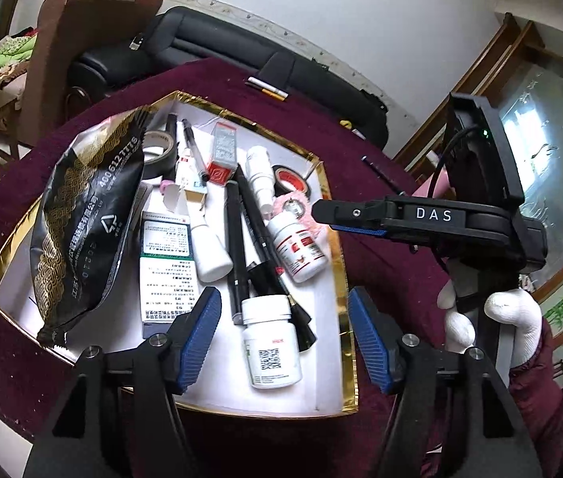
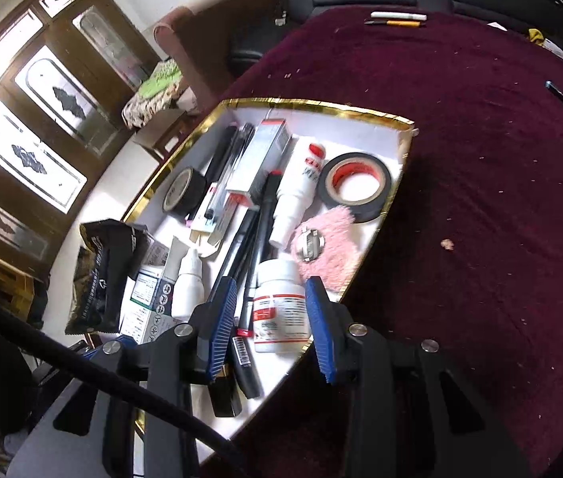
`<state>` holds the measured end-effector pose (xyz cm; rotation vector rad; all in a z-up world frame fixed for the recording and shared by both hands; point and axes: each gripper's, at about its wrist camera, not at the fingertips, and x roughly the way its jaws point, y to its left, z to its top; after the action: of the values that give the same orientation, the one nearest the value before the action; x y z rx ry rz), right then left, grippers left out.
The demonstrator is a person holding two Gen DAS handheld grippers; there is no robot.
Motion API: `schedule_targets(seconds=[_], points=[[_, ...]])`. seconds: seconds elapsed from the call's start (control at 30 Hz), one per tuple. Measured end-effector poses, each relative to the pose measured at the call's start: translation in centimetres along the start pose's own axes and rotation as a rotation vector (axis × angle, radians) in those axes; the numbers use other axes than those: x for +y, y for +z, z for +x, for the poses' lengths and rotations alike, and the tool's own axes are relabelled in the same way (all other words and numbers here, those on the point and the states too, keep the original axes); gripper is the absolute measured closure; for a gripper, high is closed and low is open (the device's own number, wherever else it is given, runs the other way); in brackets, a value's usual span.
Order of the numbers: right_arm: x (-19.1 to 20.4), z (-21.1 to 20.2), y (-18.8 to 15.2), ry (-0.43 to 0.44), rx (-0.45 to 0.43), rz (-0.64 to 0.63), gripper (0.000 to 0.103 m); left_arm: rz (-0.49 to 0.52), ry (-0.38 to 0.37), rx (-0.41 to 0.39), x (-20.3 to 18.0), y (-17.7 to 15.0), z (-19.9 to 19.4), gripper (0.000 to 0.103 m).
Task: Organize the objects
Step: 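Move both open tools back toward the crossed black markers on the table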
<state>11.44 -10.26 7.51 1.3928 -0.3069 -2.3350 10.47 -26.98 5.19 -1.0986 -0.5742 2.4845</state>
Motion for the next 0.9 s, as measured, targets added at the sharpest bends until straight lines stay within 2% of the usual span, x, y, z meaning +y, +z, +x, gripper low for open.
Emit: schedule_targets(seconds=[0.13,0.3,0.67,0.8,0.9], points=[[-2.1,-1.7,-1.1,-0.005,-0.023,0.03,0.068,0.014,-0.05,-0.037,-0.8,0.3,-1.0,0.039],[-6.6,-4.5,-3.4,-0.028,-0.05,0.104,0.068,0.056,-0.153,-0.063,-2.9,1.0,-1.9,0.034],[-17.9,-11.4,-7.8,-0.099,-0.148,0.35,0.066,0.155,-0.199,0.053,-8.9,1.0,2.3,0.034],[-20.5,-12.6,-9.0,-0.101,-0.178,0.411,0.067,0.165,-0.202,0.09,-10.6,0.8,3.7,0.034],[-21.8,-12.9,-9.6,-0.093,-0.187,0.44,0.067,0.177,-0.176,0.13,-12.1,0.8,5.5,0.034]])
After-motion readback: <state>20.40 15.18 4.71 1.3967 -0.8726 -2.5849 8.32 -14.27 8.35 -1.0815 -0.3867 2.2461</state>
